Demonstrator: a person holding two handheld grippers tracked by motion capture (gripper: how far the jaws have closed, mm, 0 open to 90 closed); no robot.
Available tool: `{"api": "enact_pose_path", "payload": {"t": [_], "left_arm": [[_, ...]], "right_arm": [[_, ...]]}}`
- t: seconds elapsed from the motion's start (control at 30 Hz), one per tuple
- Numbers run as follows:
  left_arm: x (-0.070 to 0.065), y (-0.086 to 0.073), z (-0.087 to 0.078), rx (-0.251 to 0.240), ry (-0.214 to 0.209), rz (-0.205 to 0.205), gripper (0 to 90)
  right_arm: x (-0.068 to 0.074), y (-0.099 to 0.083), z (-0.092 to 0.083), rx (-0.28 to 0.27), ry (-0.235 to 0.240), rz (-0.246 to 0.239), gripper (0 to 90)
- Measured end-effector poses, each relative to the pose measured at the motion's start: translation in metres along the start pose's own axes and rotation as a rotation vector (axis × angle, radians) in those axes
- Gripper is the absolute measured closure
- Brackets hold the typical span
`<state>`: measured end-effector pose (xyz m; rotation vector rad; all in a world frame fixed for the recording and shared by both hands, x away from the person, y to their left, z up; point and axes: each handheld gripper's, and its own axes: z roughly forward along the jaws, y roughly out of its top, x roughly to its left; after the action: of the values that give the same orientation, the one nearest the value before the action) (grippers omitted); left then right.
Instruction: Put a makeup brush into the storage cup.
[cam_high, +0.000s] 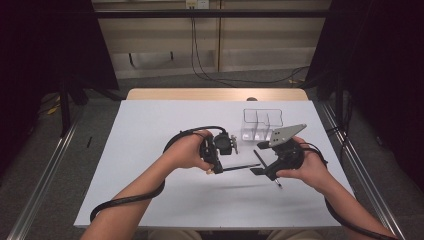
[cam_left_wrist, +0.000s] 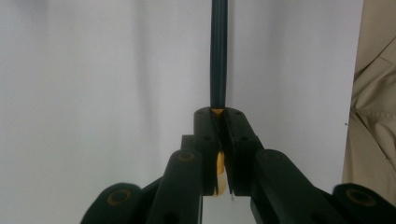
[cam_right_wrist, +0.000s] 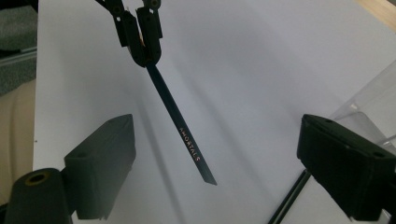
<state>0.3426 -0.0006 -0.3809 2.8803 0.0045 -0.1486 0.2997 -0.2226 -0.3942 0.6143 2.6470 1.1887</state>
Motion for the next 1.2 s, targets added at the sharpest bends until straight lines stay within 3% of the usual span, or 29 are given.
{"api": "enact_pose_path", "payload": {"t": [0.43,0.5,0.6,0.63,0.97,1.2], "left_arm": [[0.000,0.001,-0.002,-0.003,-0.005,-0.001,84.9],[-0.001,0.002,-0.002,-0.002,-0.010,0.003,84.8],[-0.002,0.003,-0.003,-0.010,0.000,0.002,84.8],[-0.001,0.004,-0.004,-0.005,-0.015,0.007,84.9],[-0.001,0.005,-0.004,-0.006,-0.024,0.010,84.8],[0.000,0.007,-0.004,-0.006,-0.028,0.014,84.9]], "right_arm": [[0.003,0.014,0.009,0.047,0.061,-0.089,27.1],[0.004,0.017,0.011,0.044,0.084,-0.113,33.9],[0.006,0.020,0.012,0.036,0.094,-0.121,37.1],[0.006,0.021,0.012,0.032,0.098,-0.126,39.3],[0.008,0.023,0.017,0.048,0.115,-0.155,49.6],[0.011,0.022,0.023,0.104,0.129,-0.185,57.5]]}}
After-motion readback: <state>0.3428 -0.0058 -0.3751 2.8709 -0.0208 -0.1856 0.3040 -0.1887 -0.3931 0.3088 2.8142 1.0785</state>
